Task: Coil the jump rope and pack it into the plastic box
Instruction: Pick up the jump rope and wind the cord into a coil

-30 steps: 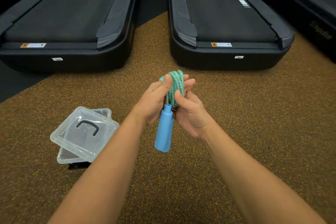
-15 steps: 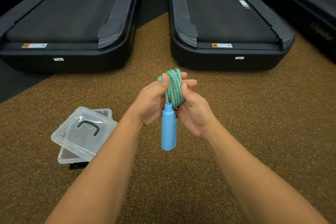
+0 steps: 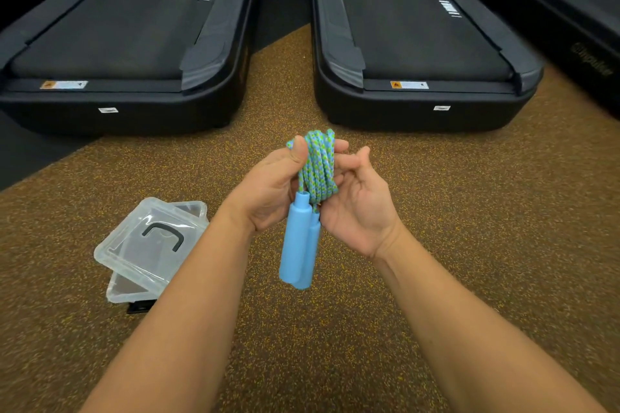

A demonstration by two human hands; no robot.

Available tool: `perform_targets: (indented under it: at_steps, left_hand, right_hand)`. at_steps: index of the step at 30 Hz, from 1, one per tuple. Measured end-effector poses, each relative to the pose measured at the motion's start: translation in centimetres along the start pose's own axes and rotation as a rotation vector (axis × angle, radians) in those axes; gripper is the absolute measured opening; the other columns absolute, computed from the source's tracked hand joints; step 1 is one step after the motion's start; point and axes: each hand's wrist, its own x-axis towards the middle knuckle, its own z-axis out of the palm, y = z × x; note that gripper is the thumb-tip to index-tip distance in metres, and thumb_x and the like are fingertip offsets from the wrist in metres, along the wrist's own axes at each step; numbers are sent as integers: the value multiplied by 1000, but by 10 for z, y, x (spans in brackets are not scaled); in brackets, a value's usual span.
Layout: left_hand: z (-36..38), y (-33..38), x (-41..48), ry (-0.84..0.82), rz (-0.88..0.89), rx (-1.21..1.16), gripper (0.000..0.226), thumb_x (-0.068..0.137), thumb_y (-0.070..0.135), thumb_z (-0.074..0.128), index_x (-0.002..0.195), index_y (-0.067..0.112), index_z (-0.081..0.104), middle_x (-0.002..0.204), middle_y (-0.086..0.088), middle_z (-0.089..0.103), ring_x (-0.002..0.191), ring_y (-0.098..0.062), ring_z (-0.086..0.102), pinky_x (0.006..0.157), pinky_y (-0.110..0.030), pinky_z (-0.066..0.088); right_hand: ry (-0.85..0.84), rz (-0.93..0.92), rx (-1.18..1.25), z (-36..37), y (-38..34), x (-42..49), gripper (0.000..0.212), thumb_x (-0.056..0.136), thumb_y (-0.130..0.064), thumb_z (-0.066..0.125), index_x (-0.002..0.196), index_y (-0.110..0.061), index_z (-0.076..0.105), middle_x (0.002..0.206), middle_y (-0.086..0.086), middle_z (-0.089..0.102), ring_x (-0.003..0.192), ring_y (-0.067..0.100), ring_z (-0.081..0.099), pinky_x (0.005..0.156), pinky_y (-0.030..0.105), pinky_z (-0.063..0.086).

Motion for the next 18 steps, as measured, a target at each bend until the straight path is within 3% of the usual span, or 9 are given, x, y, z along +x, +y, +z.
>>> perform_targets:
  at_steps: [3,5,8,11,14,18]
  left_hand:
    - [-3,-2,0,18,5,3,48,90,41,40,110,6,65,96,-12,73,88,-19,70,90,-30,53]
    - [-5,-3,1,33,3,-7,47,92,38,38,112,4,63,94,-12,73,89,-20,69,90,-31,52]
    - [-4,-5,2,22,-6,-16,48,91,36,39,116,-1,58,94,-15,72,103,-25,66,93,-35,51]
    - [-4,-6,2,18,-19,14,49,95,35,37,115,-5,57,89,-14,71,94,-24,68,87,-34,54]
    - [-4,-5,2,25,-22,50,48,96,34,34,112,-4,59,81,-12,70,82,-22,69,82,-33,56]
    - [-3,-4,2,-10,-12,52,50,95,35,34,117,-3,57,81,-14,67,86,-27,66,83,-34,55]
  right_hand:
    - [10,6,75,-1,-1,3,32,82,-52,59,83,-20,61,80,0,40,93,14,32,116,35,4]
    - [19,27,123,-5,-2,2,30,85,-47,53,69,-22,55,62,-6,43,75,10,34,111,31,14]
    - [38,87,122,-3,-6,1,29,83,-46,51,66,-22,50,64,-1,44,71,11,37,96,26,29]
    - [65,140,30,-1,-14,2,40,89,-37,46,52,-21,48,50,-7,35,60,9,25,72,28,33]
    - [80,134,6,2,-18,1,38,87,-28,48,50,-22,45,48,-5,37,56,10,28,75,31,37]
    - [89,137,-45,4,-19,-3,39,81,-32,52,47,-17,38,46,-2,44,59,13,32,82,37,42]
